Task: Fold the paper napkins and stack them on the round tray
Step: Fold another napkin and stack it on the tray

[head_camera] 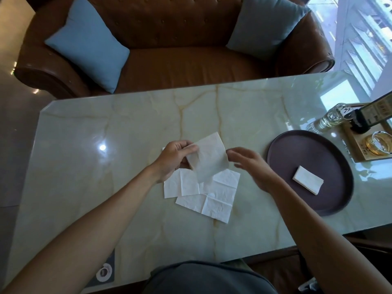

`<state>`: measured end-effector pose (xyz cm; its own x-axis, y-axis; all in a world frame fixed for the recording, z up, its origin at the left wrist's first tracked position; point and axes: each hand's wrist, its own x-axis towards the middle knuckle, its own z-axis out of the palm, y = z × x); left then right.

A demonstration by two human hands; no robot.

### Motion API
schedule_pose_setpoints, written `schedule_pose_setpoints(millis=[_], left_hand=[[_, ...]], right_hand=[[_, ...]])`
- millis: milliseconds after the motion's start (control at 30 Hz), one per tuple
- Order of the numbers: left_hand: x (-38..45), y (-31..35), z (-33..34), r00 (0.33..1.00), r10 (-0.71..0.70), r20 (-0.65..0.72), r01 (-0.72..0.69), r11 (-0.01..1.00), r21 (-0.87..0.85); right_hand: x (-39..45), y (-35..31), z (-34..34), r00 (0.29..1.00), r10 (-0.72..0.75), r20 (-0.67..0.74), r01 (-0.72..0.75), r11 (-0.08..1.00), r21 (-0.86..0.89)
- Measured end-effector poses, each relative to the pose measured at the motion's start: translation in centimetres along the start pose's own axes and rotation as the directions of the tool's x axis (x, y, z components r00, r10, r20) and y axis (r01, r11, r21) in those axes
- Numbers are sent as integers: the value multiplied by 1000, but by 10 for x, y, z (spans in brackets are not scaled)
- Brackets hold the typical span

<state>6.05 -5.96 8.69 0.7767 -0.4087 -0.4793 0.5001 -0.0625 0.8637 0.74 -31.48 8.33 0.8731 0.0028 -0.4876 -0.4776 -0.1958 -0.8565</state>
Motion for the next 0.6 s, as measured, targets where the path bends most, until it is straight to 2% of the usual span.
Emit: schedule_pose_setpoints(millis=[100, 233, 400, 467, 600], left_hand=[[2, 2, -2, 1000, -27, 14, 30, 979, -200], [1, 0, -5, 997, -62, 40, 71, 962, -265], [-1, -4, -7, 975, -150, 166, 177, 971, -163], [0, -7, 0, 974, -169, 150, 181, 981, -73], [4, -19, 14, 991, -102, 84, 90, 986, 141]], right_hand=[[-5, 8, 15, 991, 51, 126, -54, 998, 25], [-5, 11, 24, 995, 41, 95, -57, 984, 167], [-5, 4, 19, 997, 32, 77, -47, 977, 209], [-5, 0, 18, 997, 22, 69, -35, 982, 185], [-8, -12, 21, 997, 1, 76, -14, 986, 168]])
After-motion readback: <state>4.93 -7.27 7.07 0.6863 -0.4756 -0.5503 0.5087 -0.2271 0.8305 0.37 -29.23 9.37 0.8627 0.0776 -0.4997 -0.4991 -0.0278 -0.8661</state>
